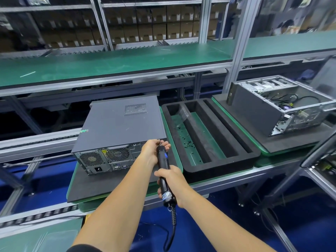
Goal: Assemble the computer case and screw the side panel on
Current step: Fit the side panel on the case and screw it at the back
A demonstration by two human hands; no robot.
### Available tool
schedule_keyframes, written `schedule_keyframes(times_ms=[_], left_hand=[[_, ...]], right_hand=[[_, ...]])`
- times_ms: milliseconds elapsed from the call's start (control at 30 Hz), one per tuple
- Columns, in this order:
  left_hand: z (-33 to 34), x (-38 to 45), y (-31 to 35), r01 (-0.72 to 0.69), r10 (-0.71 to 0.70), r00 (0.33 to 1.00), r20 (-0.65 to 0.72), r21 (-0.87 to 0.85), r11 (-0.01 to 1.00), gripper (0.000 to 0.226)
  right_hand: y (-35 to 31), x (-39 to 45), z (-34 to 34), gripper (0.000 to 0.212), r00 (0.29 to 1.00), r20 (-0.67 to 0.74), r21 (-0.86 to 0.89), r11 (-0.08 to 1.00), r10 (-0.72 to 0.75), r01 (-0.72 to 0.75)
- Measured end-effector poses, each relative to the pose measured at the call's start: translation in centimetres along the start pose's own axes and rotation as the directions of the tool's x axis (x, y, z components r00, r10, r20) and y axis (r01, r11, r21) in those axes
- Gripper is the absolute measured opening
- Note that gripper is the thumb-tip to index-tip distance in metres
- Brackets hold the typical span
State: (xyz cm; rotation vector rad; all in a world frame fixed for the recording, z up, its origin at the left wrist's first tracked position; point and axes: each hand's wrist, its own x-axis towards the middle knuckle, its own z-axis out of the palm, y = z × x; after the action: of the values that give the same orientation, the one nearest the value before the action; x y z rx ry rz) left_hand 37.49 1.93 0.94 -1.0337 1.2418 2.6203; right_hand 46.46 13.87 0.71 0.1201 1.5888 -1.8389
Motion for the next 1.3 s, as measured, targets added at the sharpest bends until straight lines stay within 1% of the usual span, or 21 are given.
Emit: schedule_keyframes(times_ms=[100,200,300,400,500,600,667,767,833,900,1000,1067,1133,1167,1200,1267,1300], left_hand=[[0.0,0.1,-0.1,-0.009,0.009,1.0,-0.008,0.005,1.0,0.017],[0.0,0.1,-0.2,-0.009,0.009,1.0,0.001,0.008,1.0,0.015],[0.0,0.0,-0.3,-0.009,0.008,1.0,0.023,0.011,1.0,0.016],[0.2,-0.2,-0.6,-0.011,0.01,1.0,0.029,0.042,0.999,0.017],[1.8,-0.9,-0.7,-0.082,0.078,0.996,0.052,0.064,0.995,0.02],[5.0,-1.9,0.3,-0.178,0.17,0.979,0.109,0.067,0.982,0.022],[7.3,-2.1,1.2,-0.226,0.216,0.968,0.126,0.073,0.971,0.023],[9.8,-1.4,1.9,-0.263,0.247,0.958,0.147,0.101,0.959,0.022],[10.8,-0.1,1.8,-0.278,0.255,0.955,0.153,0.155,0.948,0.024],[11.6,1.9,1.3,-0.29,0.265,0.956,0.129,0.26,0.921,0.025],[12.4,5.4,-0.4,-0.234,0.216,0.972,0.091,0.403,0.885,0.02],[12.6,7.6,-1.8,-0.194,0.163,0.981,0.105,0.526,0.828,0.025],[12.5,9.6,-3.1,-0.194,0.148,0.981,0.126,0.668,0.718,0.025],[12.4,10.6,-3.6,-0.209,0.16,0.977,0.138,0.742,0.637,0.023],[12.4,11.7,-4.1,-0.232,0.185,0.97,0.155,0.813,0.534,0.021],[12.4,14.1,-4.9,-0.27,0.224,0.951,0.211,0.921,0.28,0.025],[12.6,15.3,-5.2,-0.28,0.229,0.944,0.239,0.945,0.17,0.027]], right_hand=[[0.1,0.1,-0.2,0.027,1.0,-0.006,-0.024,1.0,-0.012,0.012],[0.2,0.4,-0.4,0.026,0.998,-0.02,-0.122,0.991,-0.055,0.052],[0.2,0.4,-0.7,0.026,0.999,-0.001,-0.125,0.991,-0.052,0.052],[0.4,-0.1,-1.2,0.034,0.998,0.049,-0.118,0.992,-0.026,0.032],[-0.1,-0.4,-2.2,0.038,0.997,0.062,-0.148,0.987,-0.046,0.055],[-2.4,-0.1,-3.9,0.031,0.992,0.053,-0.152,0.981,-0.117,0.124],[-4.5,0.4,-5.3,0.03,0.987,0.04,-0.166,0.973,-0.155,0.16],[-6.9,1.1,-7.6,0.037,0.987,0.017,-0.183,0.97,-0.159,0.16],[-7.7,1.8,-9.1,0.034,0.986,-0.01,-0.183,0.97,-0.164,0.159],[-8.2,2.7,-10.6,0.023,0.985,-0.045,-0.194,0.968,-0.168,0.157],[-8.3,4.5,-12.9,0.016,0.98,-0.129,-0.205,0.971,-0.153,0.125],[-8.3,5.7,-14.6,0.018,0.976,-0.175,-0.205,0.974,-0.129,0.092],[-8.4,7.1,-16.1,0.021,0.977,-0.187,-0.212,0.975,-0.107,0.067],[-8.4,7.9,-16.8,0.023,0.978,-0.182,-0.215,0.975,-0.097,0.057],[-8.5,8.8,-17.4,0.024,0.981,-0.174,-0.219,0.974,-0.088,0.049],[-8.7,10.9,-18.6,0.029,0.985,-0.157,-0.233,0.972,-0.072,0.034],[-8.8,12.1,-19.1,0.031,0.987,-0.146,-0.239,0.971,-0.06,0.024]])
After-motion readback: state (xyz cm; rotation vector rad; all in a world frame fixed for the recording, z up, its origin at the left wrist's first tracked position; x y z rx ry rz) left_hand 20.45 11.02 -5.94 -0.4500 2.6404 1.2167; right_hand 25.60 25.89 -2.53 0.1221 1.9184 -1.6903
